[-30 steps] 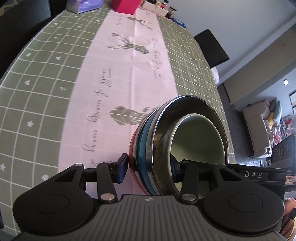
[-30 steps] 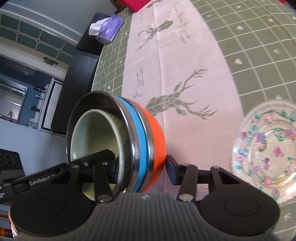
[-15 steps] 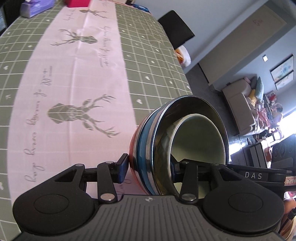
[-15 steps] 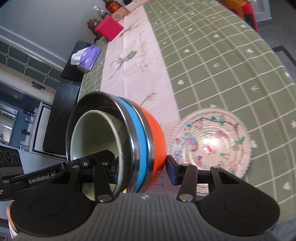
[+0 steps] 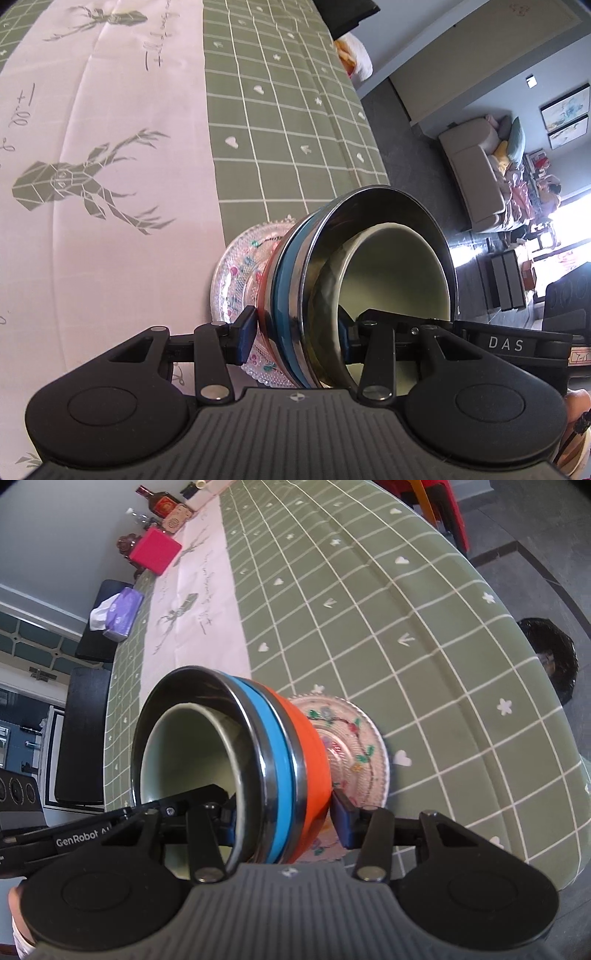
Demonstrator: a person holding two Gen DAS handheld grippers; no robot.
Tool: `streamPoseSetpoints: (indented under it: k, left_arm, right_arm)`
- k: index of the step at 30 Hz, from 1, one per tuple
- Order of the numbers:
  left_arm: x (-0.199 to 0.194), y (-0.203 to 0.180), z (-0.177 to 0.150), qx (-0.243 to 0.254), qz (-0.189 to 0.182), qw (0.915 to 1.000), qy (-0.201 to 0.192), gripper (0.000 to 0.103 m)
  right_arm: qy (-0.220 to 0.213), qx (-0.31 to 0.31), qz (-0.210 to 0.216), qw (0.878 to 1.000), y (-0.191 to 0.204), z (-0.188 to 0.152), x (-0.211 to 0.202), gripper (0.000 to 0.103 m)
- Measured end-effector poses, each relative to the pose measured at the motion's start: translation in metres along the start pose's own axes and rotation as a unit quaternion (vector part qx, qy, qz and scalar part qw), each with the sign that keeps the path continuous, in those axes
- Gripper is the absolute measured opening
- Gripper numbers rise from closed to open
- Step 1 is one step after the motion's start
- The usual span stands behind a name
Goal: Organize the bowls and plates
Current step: 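Lift the nested bowls with both grippers and carry them over the glass plates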
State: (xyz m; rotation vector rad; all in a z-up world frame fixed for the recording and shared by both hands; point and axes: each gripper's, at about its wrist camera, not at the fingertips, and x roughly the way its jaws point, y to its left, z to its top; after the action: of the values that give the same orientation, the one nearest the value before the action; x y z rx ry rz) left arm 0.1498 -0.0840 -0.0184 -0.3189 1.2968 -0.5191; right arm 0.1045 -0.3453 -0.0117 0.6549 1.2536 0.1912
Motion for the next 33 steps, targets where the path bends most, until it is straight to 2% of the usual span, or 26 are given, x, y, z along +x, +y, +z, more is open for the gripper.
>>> streamPoseSetpoints:
  k: [6,13,20,24,26,28,31,33]
  left_arm:
    - [0.012,0.005,0.003,-0.007,0.011,0.9998,0.017,0.047]
    - [0.013,0.0,0.007,0.011,0.019,0.9996,0.016,0.047]
    - [0.012,-0.001,0.008,0.017,0.012,0.9997,0.016,0.047]
    - [0.013,0.0,0.009,0.016,0.0,0.9997,0.019,0.053]
    - [0.012,0.0,0.009,0.02,-0.003,0.9997,0.017,0.054]
    - [0.009,0.0,0.009,0.027,-0.003,0.9996,0.01,0.063]
    - [0.001,-0.002,0.009,0.041,-0.014,0.999,-0.01,0.072]
    - [-0.007,-0.004,0.009,0.049,-0.024,0.9982,-0.027,0.077]
  right_arm:
    - [0.016,0.01,-0.002,1.0,-0.009,0.004,0.014,0.047]
    - [0.022,0.021,0.003,1.0,-0.013,0.011,0.016,0.048]
    - [0.023,0.028,0.007,0.999,-0.018,0.012,0.017,0.052]
    - [0.008,0.01,-0.019,1.0,-0.012,0.014,0.013,0.053]
    - [0.008,0.008,-0.016,1.0,-0.011,0.014,0.012,0.053]
    - [0.01,0.004,-0.012,1.0,-0.01,0.014,0.011,0.057]
    - [0.002,-0.005,-0.016,1.0,-0.007,0.013,0.009,0.061]
    - [-0.005,-0.006,-0.01,1.0,-0.006,0.014,0.006,0.067]
